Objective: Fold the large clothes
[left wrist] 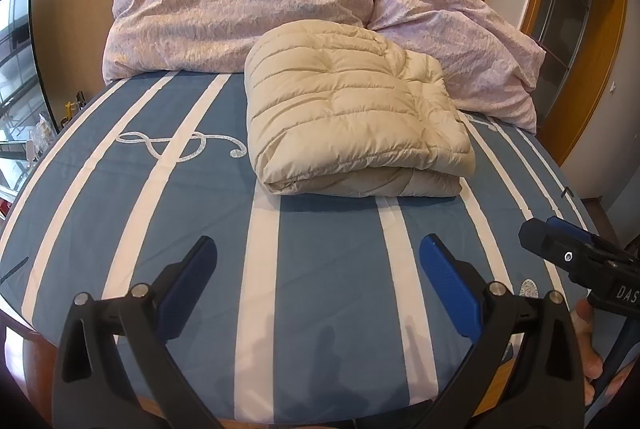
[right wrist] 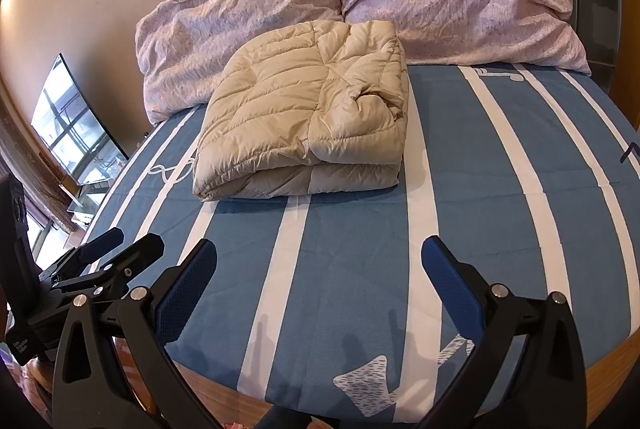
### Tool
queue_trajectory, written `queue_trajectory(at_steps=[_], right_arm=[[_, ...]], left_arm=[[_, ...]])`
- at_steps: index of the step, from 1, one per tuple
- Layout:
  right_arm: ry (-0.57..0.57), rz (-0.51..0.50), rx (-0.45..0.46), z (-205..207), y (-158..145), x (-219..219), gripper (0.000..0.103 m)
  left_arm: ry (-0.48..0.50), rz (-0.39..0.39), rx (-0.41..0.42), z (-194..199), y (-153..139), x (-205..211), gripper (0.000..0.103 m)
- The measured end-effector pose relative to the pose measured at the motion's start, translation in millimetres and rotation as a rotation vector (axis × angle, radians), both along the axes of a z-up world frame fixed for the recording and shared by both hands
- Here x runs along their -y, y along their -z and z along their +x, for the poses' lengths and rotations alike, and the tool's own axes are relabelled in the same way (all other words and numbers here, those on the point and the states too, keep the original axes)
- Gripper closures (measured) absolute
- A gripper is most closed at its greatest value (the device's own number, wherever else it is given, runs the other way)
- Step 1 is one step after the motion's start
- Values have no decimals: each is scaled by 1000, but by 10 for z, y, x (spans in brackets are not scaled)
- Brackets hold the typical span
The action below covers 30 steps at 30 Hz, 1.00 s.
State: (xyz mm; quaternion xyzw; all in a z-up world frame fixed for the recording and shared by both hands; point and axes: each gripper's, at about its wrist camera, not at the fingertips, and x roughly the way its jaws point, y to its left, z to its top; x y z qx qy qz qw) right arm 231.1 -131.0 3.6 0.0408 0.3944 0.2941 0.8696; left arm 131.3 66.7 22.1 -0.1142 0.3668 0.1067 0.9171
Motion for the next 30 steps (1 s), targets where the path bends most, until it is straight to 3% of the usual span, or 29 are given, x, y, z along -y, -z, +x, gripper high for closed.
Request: queue_trajectory(at_steps=[30], right_arm=[[-1,2,-3,17,11,10,1]], left_arm=[[6,-7,-10,52,52,-1,2]])
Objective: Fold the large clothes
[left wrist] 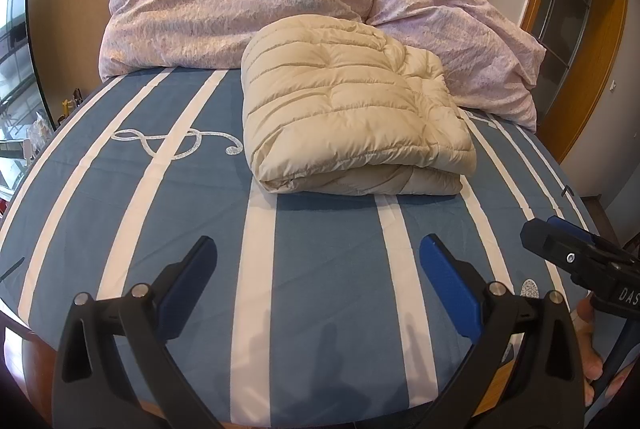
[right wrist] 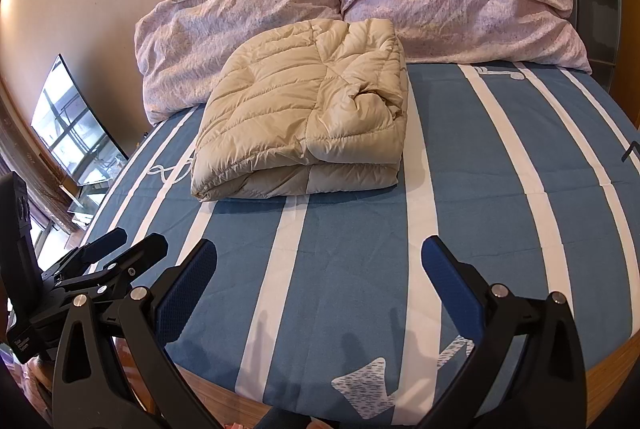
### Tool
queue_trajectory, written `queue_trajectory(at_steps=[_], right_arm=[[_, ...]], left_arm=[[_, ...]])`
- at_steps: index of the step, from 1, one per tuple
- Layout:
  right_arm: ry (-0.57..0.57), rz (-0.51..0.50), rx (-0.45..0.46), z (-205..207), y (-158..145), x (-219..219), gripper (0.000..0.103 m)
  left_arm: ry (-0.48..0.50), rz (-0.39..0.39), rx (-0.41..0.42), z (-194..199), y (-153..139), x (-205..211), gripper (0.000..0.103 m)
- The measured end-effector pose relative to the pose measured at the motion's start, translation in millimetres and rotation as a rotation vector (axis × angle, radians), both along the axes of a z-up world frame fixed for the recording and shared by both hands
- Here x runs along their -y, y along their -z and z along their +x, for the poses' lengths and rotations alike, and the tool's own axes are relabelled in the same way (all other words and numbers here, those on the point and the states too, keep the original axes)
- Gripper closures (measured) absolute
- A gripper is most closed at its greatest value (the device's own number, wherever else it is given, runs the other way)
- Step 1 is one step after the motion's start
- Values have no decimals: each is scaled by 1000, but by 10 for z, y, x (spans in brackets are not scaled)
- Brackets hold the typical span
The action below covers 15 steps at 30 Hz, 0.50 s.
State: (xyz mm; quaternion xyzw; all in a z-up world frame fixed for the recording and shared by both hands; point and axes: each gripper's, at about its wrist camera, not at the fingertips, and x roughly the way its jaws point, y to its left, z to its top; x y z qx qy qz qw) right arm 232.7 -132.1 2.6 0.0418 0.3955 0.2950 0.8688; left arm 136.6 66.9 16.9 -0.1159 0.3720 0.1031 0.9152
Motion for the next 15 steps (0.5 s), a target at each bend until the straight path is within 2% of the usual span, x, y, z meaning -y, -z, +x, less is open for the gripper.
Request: queue_trajectory(at_steps=[15], right_arm=[[-2,1,-1,14,5,13,1]], left_arm=[[11,3,-4,25,16,11,2]])
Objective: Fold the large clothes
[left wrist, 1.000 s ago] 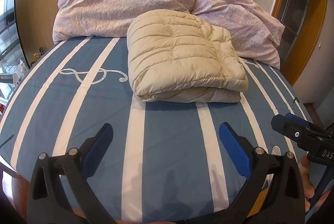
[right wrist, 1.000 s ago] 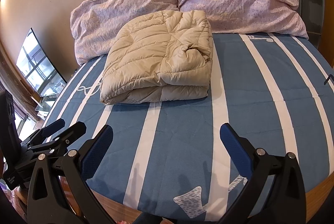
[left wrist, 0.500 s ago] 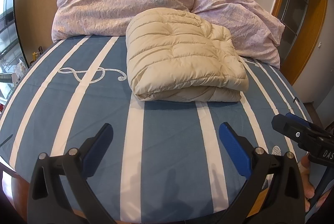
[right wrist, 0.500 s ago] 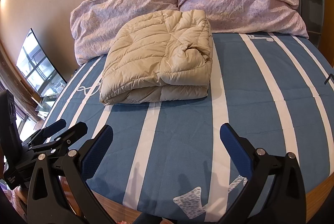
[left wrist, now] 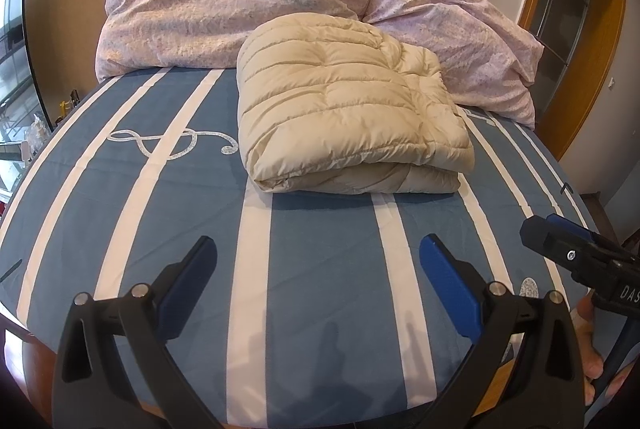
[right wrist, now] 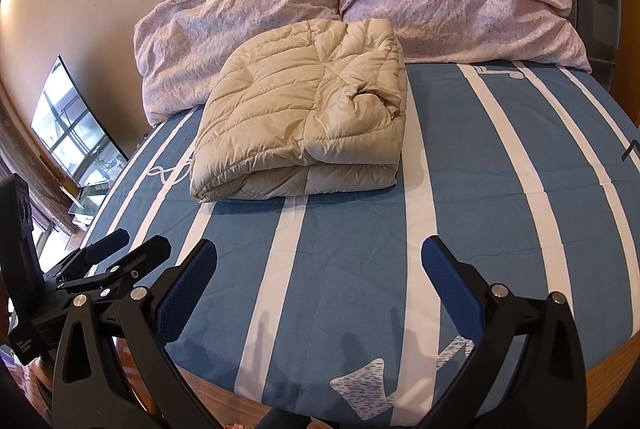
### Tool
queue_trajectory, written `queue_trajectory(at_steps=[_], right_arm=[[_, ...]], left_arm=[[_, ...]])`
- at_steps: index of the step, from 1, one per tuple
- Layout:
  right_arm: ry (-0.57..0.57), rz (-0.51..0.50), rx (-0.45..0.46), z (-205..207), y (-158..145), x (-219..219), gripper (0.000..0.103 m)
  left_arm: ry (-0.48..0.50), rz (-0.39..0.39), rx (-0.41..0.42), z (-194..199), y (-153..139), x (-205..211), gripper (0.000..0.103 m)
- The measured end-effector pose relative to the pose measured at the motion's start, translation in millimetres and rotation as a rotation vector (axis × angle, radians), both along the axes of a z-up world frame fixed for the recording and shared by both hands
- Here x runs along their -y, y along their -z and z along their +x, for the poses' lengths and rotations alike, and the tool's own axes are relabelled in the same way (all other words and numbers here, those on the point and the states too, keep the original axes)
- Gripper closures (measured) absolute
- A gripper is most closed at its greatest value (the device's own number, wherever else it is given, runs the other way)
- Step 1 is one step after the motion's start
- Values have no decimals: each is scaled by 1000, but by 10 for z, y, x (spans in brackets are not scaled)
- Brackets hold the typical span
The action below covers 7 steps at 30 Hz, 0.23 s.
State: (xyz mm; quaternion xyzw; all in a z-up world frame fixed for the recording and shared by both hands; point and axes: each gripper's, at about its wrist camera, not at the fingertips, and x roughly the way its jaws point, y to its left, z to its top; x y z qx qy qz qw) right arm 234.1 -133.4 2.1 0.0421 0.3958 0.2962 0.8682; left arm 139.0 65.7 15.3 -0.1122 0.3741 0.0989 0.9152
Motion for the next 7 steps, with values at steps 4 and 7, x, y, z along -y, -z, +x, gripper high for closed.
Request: queue_trajectory(at_steps=[4,7], right_arm=[[1,0,-1,-1,1,-1,1],[2,0,-1,-3,0,-3,1]], left_arm=[[-2,-2,0,-2,2,-6,2],[0,-1,0,-3,4,-10,2]])
